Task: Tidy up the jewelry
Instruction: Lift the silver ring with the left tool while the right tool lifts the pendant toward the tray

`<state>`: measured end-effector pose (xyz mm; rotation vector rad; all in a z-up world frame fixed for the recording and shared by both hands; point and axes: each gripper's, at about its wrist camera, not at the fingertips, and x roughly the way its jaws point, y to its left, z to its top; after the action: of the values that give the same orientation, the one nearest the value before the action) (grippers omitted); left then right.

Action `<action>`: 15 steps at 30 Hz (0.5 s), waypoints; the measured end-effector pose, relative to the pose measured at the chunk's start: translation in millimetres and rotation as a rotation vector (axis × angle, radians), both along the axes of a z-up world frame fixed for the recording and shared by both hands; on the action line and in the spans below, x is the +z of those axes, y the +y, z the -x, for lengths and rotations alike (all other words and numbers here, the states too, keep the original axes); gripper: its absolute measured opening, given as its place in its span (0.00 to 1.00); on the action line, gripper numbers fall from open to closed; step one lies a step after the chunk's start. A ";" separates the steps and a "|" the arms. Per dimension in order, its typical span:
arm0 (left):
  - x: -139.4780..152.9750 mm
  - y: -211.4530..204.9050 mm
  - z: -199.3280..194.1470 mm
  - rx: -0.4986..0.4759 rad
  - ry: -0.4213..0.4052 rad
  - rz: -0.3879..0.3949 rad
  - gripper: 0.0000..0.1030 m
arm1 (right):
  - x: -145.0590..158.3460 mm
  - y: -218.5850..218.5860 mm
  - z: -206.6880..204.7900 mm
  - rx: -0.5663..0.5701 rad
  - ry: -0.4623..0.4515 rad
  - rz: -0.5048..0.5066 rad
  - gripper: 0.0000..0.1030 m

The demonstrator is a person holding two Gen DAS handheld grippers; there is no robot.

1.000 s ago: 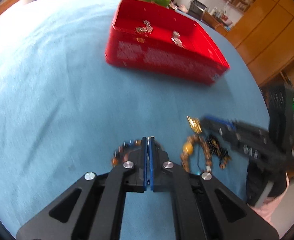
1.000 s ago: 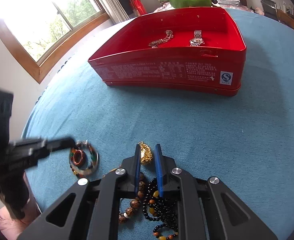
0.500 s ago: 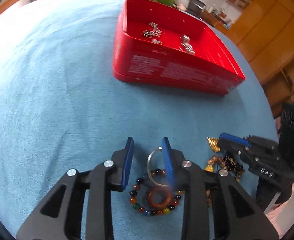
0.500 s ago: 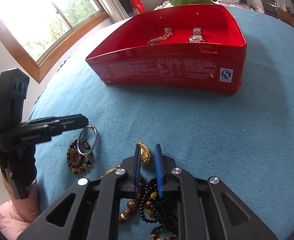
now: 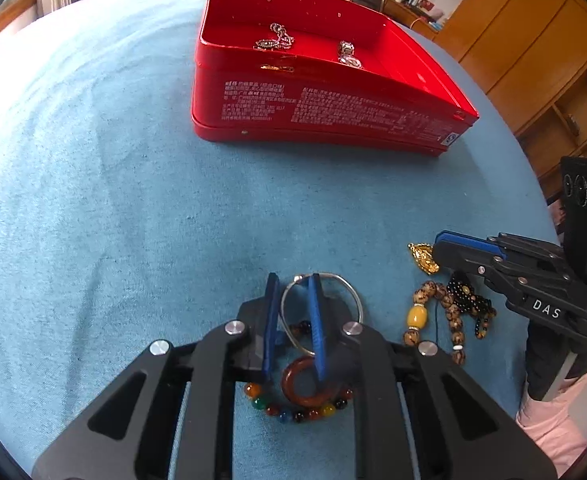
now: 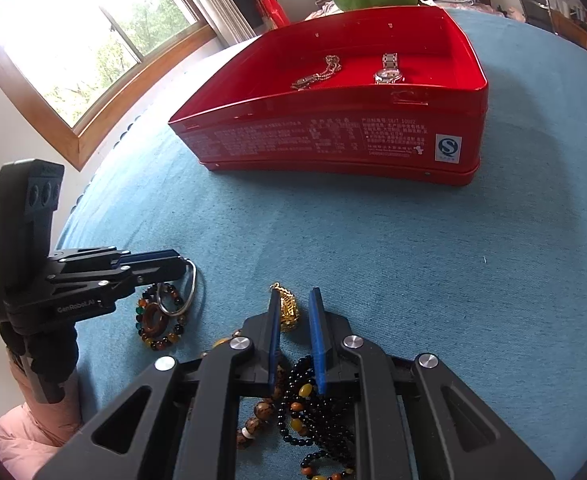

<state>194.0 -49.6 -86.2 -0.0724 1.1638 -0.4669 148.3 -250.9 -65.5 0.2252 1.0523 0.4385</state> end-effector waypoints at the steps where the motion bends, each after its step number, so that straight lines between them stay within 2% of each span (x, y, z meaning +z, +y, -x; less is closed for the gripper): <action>1: -0.8 0.1 0.0 -0.003 0.000 -0.003 0.12 | -0.1 0.0 0.1 0.000 0.000 0.000 0.14; 4: -1.9 -2.0 1.3 -0.001 -0.013 -0.040 0.10 | -0.3 0.2 -0.2 0.003 0.001 0.001 0.15; 7: -1.3 -3.9 -0.2 0.025 -0.024 -0.053 0.04 | -0.3 0.7 -1.2 0.003 0.004 -0.004 0.15; 10: -1.0 3.3 -4.8 0.064 -0.007 0.001 0.03 | 0.5 -2.0 -2.4 -0.008 0.007 -0.006 0.15; 15: 5.0 18.3 -7.0 0.119 -0.019 0.058 0.03 | 0.4 1.5 -1.9 0.006 0.009 0.001 0.26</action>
<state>200.9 -31.4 -81.2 -0.1858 1.1206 -0.3949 150.2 -249.4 -65.1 0.2235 1.0623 0.4429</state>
